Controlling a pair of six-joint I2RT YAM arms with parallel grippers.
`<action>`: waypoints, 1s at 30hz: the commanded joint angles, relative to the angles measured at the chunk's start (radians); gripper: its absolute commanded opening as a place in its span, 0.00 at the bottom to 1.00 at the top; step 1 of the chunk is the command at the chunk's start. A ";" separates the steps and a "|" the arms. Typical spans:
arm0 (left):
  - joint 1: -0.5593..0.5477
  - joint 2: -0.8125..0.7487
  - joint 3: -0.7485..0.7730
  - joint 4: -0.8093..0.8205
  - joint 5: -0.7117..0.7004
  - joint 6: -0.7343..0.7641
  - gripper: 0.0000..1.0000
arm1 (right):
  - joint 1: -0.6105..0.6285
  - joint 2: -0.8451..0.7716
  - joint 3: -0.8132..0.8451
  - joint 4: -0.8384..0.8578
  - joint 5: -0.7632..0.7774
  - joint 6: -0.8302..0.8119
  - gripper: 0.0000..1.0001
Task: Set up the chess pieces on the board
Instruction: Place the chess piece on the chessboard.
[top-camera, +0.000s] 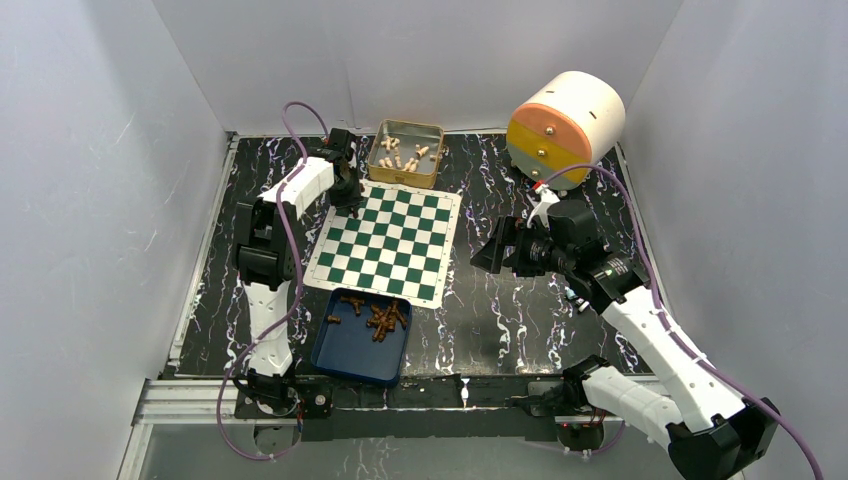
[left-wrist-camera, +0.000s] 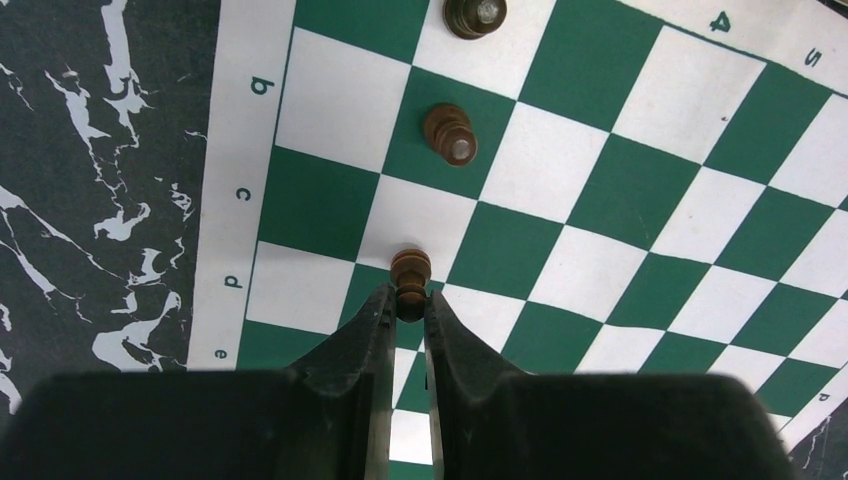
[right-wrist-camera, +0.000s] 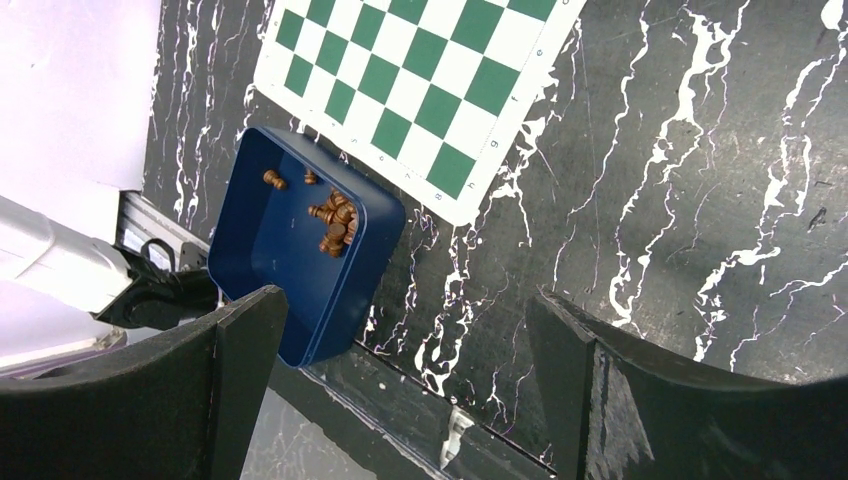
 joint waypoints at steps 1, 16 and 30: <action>-0.003 0.002 0.044 0.001 -0.023 0.029 0.10 | 0.003 -0.007 0.048 0.036 0.018 -0.018 0.99; -0.002 0.050 0.086 -0.008 -0.024 0.037 0.17 | 0.002 0.006 0.044 0.038 0.027 -0.020 0.99; -0.003 0.005 0.139 -0.066 -0.002 0.020 0.35 | 0.002 0.007 0.039 0.018 0.028 -0.021 0.99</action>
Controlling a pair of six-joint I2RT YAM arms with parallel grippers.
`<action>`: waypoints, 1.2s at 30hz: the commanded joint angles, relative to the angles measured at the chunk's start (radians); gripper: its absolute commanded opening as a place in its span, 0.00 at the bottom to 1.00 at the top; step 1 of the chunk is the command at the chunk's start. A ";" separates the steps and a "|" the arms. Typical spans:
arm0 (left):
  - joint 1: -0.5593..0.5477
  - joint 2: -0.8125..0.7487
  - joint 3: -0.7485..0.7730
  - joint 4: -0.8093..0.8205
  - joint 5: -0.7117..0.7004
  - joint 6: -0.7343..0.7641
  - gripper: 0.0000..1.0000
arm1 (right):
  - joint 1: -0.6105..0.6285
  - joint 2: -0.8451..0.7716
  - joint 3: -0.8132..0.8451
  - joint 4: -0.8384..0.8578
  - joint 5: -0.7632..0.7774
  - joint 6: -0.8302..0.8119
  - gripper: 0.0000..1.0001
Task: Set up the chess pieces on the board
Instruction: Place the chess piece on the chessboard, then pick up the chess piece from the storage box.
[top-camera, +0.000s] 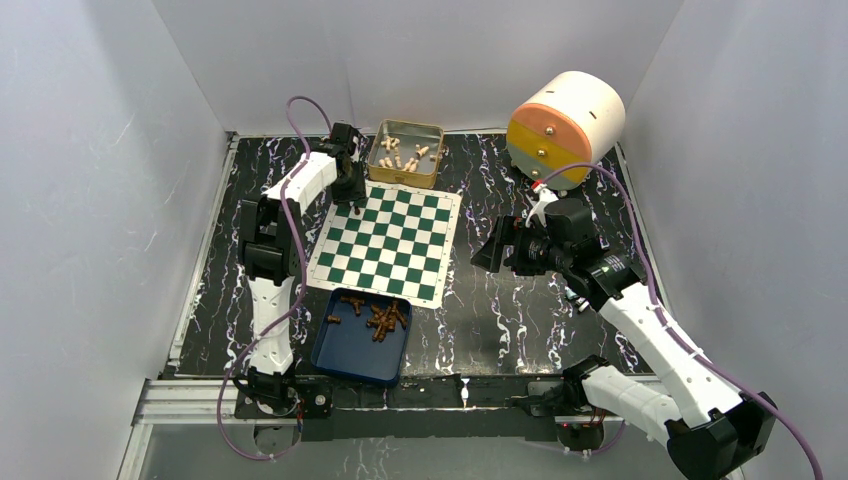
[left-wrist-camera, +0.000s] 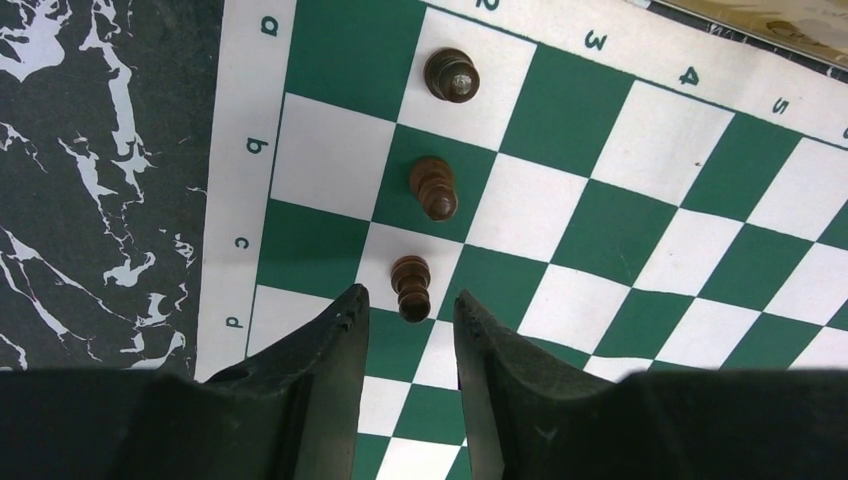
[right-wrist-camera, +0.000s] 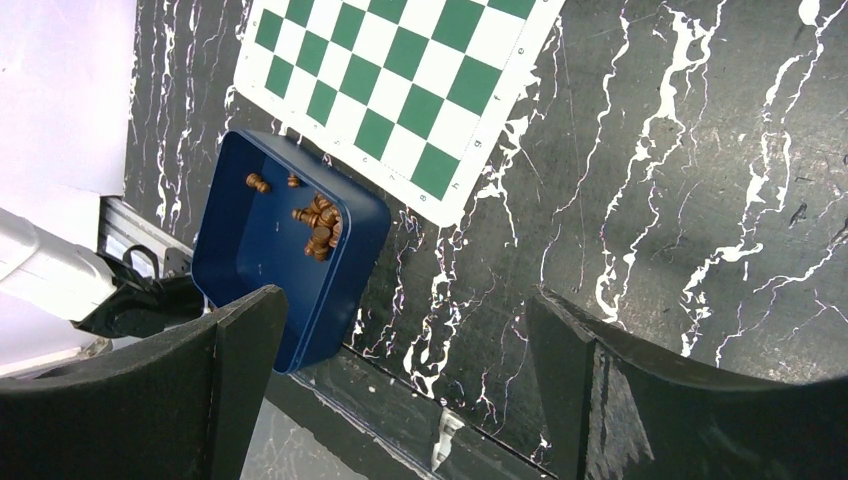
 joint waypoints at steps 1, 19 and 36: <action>-0.002 -0.074 0.034 -0.046 0.005 -0.009 0.36 | 0.002 -0.014 0.028 0.021 -0.004 -0.011 0.99; -0.003 -0.510 -0.366 -0.055 0.115 0.009 0.38 | 0.016 0.029 -0.017 0.038 -0.026 0.054 0.86; -0.002 -0.844 -0.766 0.047 0.195 0.014 0.40 | 0.428 0.245 0.087 0.203 0.207 0.106 0.76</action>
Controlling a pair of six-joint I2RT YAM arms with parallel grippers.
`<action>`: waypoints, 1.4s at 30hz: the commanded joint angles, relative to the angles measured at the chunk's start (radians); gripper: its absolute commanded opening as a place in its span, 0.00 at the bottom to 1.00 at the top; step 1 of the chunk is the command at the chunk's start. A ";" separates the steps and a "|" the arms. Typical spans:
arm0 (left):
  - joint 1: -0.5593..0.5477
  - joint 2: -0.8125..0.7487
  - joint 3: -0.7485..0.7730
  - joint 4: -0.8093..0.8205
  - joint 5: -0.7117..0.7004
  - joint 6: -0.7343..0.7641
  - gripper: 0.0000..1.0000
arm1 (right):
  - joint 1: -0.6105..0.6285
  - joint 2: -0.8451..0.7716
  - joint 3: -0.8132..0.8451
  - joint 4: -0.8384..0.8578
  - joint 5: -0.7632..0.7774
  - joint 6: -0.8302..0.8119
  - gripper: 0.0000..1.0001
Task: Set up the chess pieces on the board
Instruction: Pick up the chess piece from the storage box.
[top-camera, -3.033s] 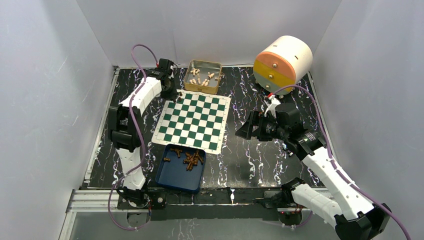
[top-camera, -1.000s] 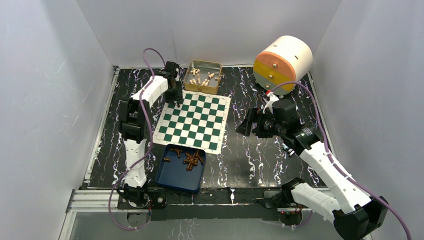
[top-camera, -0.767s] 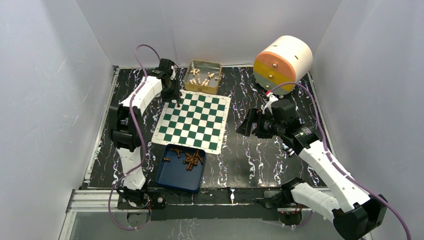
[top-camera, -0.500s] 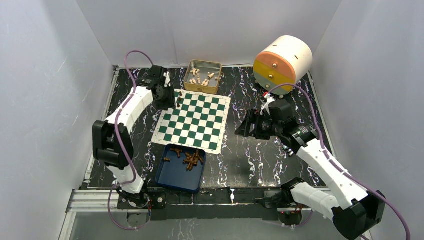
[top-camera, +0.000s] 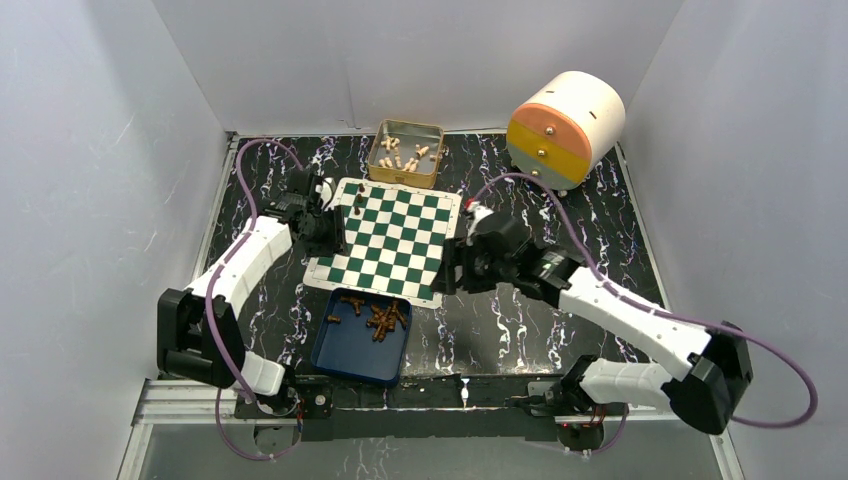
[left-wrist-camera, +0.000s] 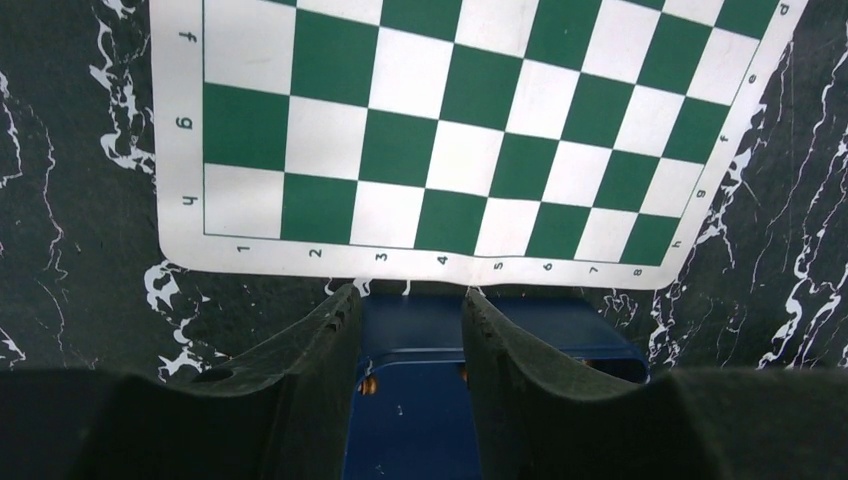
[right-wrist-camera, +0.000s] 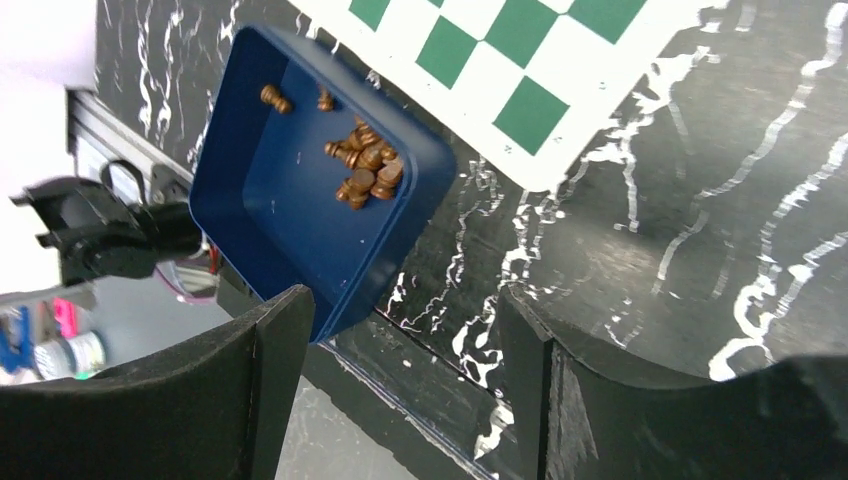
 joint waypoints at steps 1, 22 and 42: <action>-0.003 -0.085 -0.052 0.052 0.006 -0.003 0.40 | 0.178 0.083 0.081 0.138 0.160 -0.025 0.76; 0.015 -0.114 -0.086 0.143 0.378 -0.228 0.43 | 0.320 0.438 0.014 0.718 -0.095 -0.735 0.58; 0.202 -0.125 -0.172 0.094 0.262 -0.151 0.43 | 0.321 0.596 -0.013 0.867 -0.226 -0.977 0.50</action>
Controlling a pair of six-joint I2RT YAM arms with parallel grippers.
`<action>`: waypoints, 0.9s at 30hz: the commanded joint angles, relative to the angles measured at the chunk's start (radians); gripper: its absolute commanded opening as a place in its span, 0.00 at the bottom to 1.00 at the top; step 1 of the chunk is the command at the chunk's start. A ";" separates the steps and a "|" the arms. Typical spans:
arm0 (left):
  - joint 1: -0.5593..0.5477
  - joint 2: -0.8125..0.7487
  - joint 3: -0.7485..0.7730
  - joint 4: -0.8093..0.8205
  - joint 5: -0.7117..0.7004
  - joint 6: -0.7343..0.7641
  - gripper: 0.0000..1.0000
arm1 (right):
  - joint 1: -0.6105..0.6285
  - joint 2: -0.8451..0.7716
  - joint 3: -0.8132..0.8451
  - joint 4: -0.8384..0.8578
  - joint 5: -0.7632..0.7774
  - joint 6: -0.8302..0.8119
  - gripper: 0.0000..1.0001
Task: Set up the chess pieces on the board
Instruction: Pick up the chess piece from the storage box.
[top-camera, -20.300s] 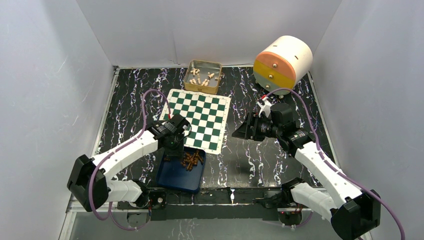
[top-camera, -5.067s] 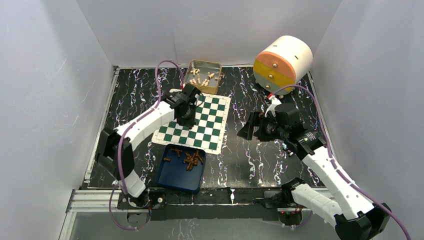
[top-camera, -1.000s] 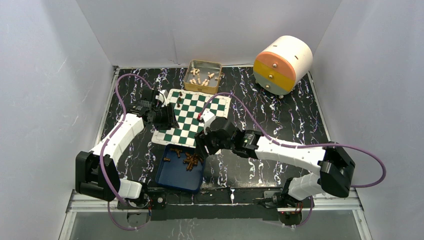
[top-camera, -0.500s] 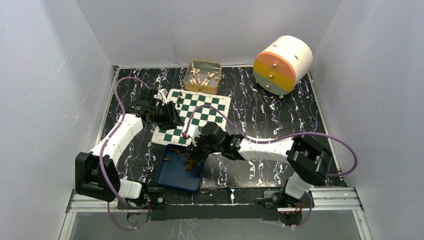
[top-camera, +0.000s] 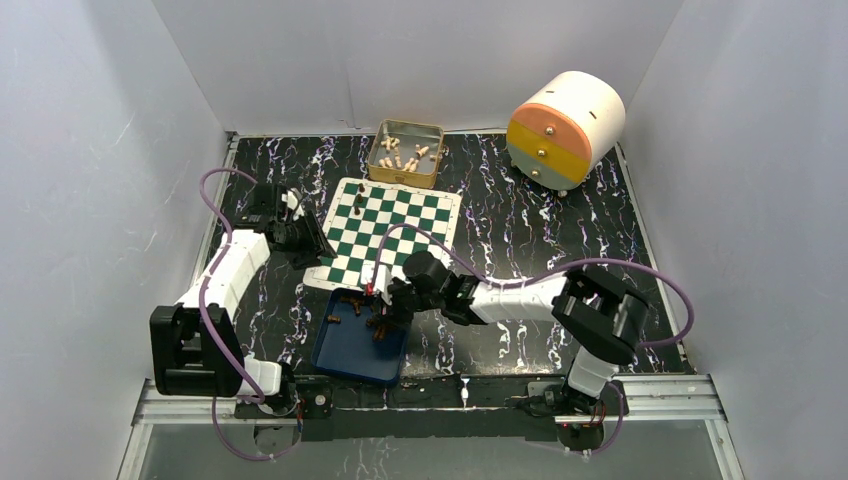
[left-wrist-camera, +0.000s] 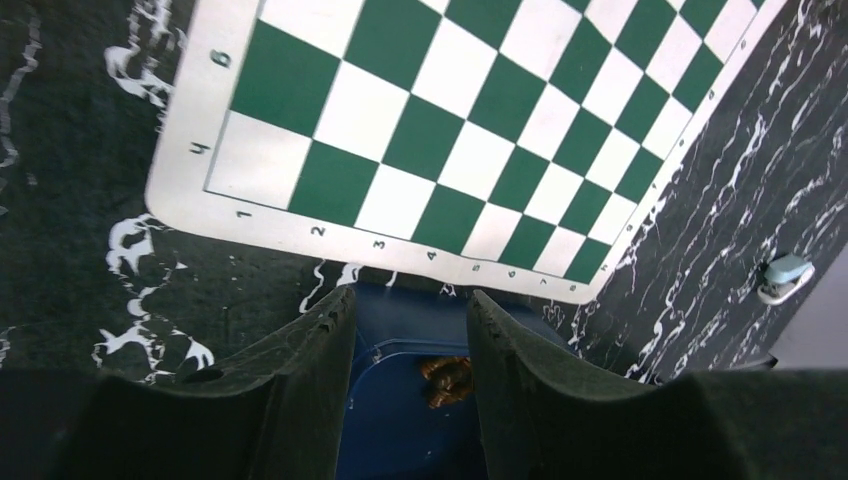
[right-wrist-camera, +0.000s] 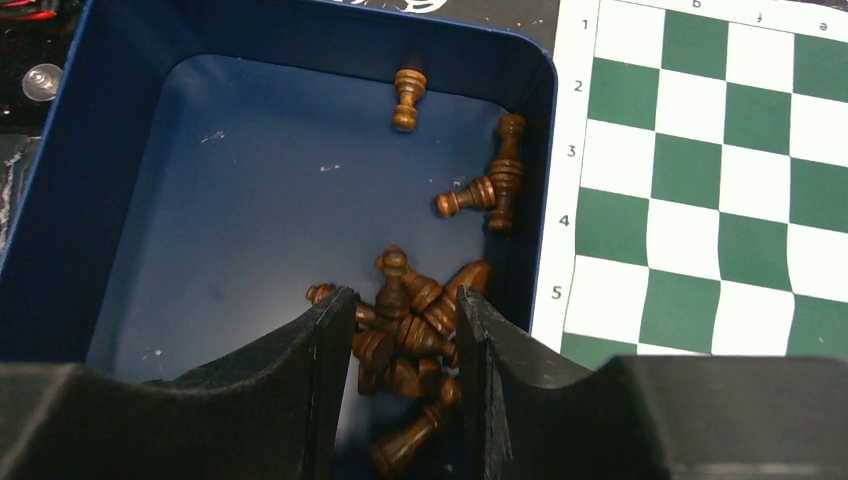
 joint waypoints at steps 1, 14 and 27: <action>-0.003 -0.036 -0.034 0.025 0.100 0.002 0.43 | 0.005 0.062 0.087 0.003 -0.034 -0.053 0.50; -0.004 -0.043 -0.015 0.000 0.122 0.023 0.43 | 0.038 0.154 0.142 -0.028 0.022 -0.058 0.50; -0.003 -0.035 -0.035 0.019 0.115 0.005 0.42 | 0.076 0.166 0.127 -0.085 0.149 -0.076 0.48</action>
